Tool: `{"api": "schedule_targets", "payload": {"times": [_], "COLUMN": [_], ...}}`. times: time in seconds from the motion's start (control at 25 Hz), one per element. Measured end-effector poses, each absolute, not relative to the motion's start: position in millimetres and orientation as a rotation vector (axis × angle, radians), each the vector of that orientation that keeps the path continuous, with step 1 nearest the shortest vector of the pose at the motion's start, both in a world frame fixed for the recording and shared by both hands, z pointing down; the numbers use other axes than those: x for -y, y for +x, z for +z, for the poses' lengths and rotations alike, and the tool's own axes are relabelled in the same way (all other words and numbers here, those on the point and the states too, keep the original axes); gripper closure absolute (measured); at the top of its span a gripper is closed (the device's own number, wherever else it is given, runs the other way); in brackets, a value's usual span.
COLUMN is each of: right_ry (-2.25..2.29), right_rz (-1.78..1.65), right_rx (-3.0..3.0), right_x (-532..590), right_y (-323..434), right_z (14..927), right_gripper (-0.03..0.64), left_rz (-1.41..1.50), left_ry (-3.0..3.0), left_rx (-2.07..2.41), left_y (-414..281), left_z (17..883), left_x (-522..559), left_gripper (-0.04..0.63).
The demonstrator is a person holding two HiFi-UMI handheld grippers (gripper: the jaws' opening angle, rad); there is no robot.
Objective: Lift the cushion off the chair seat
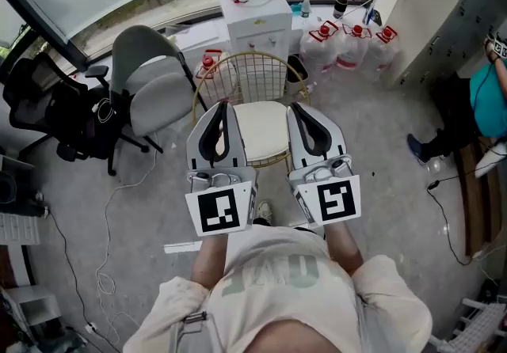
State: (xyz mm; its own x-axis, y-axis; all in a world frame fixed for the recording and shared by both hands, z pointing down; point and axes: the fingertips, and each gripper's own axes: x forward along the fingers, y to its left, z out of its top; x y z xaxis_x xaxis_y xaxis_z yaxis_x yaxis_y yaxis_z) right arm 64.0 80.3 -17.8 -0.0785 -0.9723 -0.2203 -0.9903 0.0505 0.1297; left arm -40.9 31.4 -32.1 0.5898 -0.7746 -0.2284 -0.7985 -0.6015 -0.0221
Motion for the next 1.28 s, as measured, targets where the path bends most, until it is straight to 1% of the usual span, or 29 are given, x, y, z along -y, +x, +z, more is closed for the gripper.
{"api": "schedule_targets", "payload": {"times": [0.16, 0.32, 0.48, 0.6, 0.8, 1.28], "right_ry": [-2.074, -2.099, -2.063, -2.011, -1.973, -1.952], "right_rz": [0.352, 0.367, 0.358, 0.319, 0.343, 0.360], "right_rx": [-2.227, -2.165, -2.167, -2.201, -2.234, -2.299], "right_x": [-38, -20, -1, 8, 18, 45], "right_y": [62, 72, 82, 80, 87, 106], "right_z": [-17, -23, -29, -31, -35, -22], "right_gripper": [0.600, 0.600, 0.600, 0.600, 0.600, 0.600], "left_rz": [0.281, 0.323, 0.299, 0.257, 0.307, 0.319], "left_ry": [-2.700, -2.748, -2.730, -2.717, -2.684, -2.729], "left_rx": [-1.285, -1.283, -1.346, -1.396, -1.398, -1.390], "left_y": [-31, -15, -10, -9, 4, 25], "left_z": [-31, -36, -37, -32, -41, -25], "left_x": [5, 19, 34, 40, 47, 67], "left_gripper": [0.581, 0.581, 0.581, 0.581, 0.581, 0.580]}}
